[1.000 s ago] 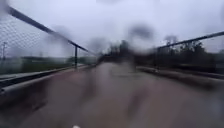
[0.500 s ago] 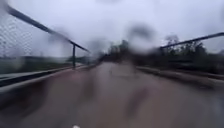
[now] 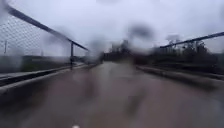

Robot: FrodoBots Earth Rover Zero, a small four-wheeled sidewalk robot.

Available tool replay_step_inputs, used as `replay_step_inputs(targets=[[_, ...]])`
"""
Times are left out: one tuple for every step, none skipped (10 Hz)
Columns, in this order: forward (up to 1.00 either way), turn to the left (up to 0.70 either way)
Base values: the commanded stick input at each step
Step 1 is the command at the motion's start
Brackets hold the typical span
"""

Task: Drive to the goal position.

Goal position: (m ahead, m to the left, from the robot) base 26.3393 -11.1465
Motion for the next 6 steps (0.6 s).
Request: replay_step_inputs(targets=[[0.70,0.00],[0.70,0.00],[0.62,0.00],[0.43,0.00],[0.00,0.00],[0.00,0.00]])
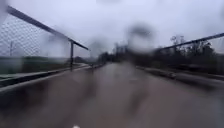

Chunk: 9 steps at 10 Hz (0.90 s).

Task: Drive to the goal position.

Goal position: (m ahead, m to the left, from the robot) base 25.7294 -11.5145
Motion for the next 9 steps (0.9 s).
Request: replay_step_inputs(targets=[[0.00,0.00],[0.00,0.00],[0.00,0.00],[0.00,0.00],[0.00,0.00],[0.00,0.00],[0.00,0.00],[0.17,0.00],[0.45,0.00]])
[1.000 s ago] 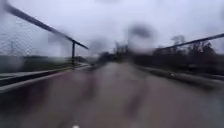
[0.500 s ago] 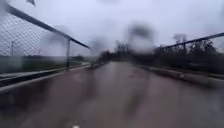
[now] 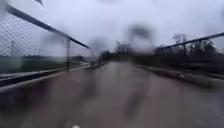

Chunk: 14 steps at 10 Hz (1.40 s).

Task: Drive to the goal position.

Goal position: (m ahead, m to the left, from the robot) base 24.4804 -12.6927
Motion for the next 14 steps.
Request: replay_step_inputs(targets=[[0.70,0.00],[0.70,0.00],[0.70,0.00],[0.70,0.00],[0.70,0.00],[0.70,0.00],[0.70,0.00],[0.70,0.00],[0.70,0.00],[0.70,0.00],[0.70,0.00],[0.70,0.00],[0.70,0.00],[0.70,0.00]])
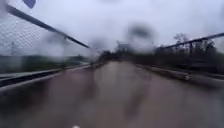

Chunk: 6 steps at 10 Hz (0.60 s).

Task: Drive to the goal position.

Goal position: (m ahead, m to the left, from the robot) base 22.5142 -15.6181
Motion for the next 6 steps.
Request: replay_step_inputs(targets=[[0.70,0.00],[0.70,0.00],[0.70,0.00],[0.70,0.00],[0.70,0.00],[0.70,0.00]])
